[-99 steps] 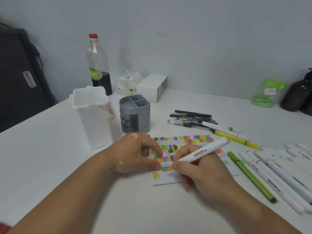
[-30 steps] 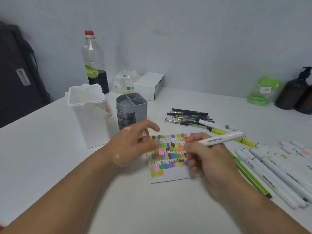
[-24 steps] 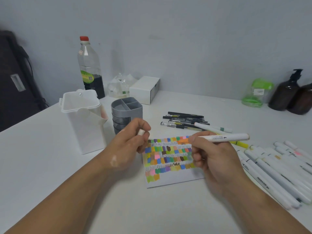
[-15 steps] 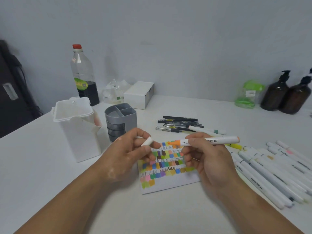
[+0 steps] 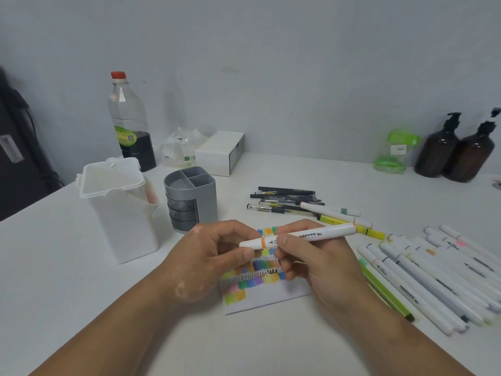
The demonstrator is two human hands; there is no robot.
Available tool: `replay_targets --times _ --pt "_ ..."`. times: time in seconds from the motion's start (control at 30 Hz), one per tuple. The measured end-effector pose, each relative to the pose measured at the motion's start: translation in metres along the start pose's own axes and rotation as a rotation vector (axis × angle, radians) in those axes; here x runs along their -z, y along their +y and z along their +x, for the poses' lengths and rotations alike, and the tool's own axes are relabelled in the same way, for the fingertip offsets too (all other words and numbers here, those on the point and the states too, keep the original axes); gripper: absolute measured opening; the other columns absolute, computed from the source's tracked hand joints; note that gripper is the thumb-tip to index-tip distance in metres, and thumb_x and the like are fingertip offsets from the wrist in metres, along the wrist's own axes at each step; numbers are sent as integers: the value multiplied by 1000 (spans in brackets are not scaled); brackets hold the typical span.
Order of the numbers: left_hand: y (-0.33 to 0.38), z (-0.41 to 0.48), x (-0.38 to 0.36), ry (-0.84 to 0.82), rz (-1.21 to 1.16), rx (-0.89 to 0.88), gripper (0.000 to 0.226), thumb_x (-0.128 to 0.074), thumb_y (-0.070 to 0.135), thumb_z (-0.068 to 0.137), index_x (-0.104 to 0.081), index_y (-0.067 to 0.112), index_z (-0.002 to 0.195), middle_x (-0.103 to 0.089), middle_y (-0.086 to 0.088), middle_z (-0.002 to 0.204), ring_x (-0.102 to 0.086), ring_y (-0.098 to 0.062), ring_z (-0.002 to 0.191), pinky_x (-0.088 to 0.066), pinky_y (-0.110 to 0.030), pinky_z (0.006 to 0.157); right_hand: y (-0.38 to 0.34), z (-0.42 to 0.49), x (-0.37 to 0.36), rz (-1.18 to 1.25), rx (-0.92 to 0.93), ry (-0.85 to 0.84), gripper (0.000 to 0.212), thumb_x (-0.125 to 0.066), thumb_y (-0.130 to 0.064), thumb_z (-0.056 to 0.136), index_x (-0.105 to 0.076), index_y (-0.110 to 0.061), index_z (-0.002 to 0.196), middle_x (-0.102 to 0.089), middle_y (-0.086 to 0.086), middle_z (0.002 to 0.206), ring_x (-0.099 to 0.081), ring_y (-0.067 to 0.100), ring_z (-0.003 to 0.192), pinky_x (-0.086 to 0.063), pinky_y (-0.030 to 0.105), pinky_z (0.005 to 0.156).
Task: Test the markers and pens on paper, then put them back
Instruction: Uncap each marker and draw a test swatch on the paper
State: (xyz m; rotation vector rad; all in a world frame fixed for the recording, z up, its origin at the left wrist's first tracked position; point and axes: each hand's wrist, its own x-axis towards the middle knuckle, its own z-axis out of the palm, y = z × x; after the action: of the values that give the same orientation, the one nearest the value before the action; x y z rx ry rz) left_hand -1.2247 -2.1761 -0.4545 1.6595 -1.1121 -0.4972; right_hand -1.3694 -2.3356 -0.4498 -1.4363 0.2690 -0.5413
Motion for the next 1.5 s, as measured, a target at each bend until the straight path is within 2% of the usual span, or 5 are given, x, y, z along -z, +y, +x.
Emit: replay_targets --times 0.4,0.8,0.97,1.17,1.5 --pt "1 -1 -8 98 -47 -74 25 -73 29 81 -78 23 104 -79 1 92 -76 -19 85 -62 -35 78 -4 -2 -6 8 -16 27 8 -76 -28 78 -81 -21 78 -71 10 69 -64 18 58 -52 25 52" --pt "-12 6 6 166 25 -26 17 -71 30 86 -73 41 99 -78 12 97 -74 -12 96 -62 -36 81 -16 4 14 -56 -35 83 8 -79 -25 83 -80 -18 87 -72 8 70 -61 17 56 -49 23 50" --pt "-17 5 5 196 129 -21 26 -72 21 91 -72 45 99 -76 17 95 -73 -9 92 -62 -35 77 -19 3 24 -657 65 40 12 -77 -25 87 -72 -33 80 -71 -7 66 -57 6 53 -44 23 54" --pt "-14 4 2 93 184 -36 26 -73 22 91 -73 45 103 -75 12 90 -71 -12 88 -60 -39 80 -15 -7 9 -986 22 -231 6 -62 -42 95 -64 -39 91 -73 -17 74 -56 2 58 -40 20 54" --pt "-15 6 4 -6 484 13 27 -82 36 81 -68 53 98 -65 39 98 -61 7 98 -54 -13 83 -37 3 68 -1289 -249 238 10 -78 -42 74 -74 -34 73 -67 -12 68 -58 1 66 -41 23 50"
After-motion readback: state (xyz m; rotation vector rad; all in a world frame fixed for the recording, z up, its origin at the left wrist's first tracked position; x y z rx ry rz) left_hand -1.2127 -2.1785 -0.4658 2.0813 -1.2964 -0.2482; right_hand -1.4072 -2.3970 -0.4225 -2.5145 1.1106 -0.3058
